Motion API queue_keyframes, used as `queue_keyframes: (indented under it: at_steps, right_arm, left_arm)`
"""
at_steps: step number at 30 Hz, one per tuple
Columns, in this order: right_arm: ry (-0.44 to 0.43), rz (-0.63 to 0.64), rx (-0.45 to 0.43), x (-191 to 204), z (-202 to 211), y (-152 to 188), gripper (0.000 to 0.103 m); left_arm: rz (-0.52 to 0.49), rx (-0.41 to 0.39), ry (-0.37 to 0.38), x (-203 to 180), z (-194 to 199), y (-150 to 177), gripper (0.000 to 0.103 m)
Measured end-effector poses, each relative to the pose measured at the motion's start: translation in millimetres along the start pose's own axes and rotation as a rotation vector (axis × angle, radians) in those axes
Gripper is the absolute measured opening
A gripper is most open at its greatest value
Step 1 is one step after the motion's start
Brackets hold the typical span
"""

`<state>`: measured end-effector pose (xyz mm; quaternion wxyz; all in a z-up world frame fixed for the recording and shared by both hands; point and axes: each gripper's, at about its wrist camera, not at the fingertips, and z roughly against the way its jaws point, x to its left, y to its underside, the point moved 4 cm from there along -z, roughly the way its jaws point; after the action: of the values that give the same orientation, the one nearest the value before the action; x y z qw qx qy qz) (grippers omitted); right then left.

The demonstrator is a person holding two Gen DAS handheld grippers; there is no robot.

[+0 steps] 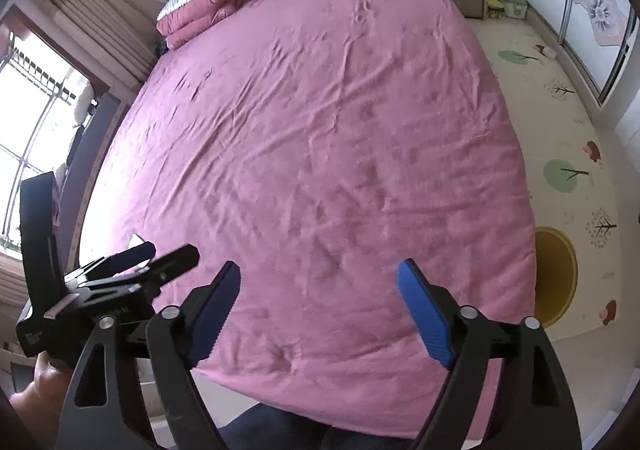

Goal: Collect trash

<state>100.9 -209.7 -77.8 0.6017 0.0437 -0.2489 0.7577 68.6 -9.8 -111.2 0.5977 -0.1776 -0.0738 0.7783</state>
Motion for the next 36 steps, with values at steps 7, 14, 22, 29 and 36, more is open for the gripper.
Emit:
queue_keyframes:
  at_steps: [7,14,22,29,36]
  right_arm:
    - [-0.008,0.007,-0.033,30.5,30.2,-3.6,0.086]
    - [0.011,0.049,-0.096,44.1,48.5,-12.4,0.090]
    - [0.069,0.011,-0.143,38.7,56.9,-12.4,0.090]
    - [0.094,0.027,-0.180,44.1,65.6,-11.5,0.090]
    - [0.098,0.048,-0.197,46.8,69.5,-9.7,0.090]
  left_arm:
    - [-0.016,-0.107,-0.018,0.0,52.7,-9.7,0.099]
    - [-0.067,-0.183,-0.036,-7.7,82.5,-16.5,0.099]
    - [-0.099,-0.239,-0.059,-12.8,99.1,-20.3,0.099]
    - [-0.090,-0.280,-0.055,-13.1,112.2,-20.2,0.099]
    - [-0.099,-0.346,-0.052,-17.3,125.3,-23.3,0.099]
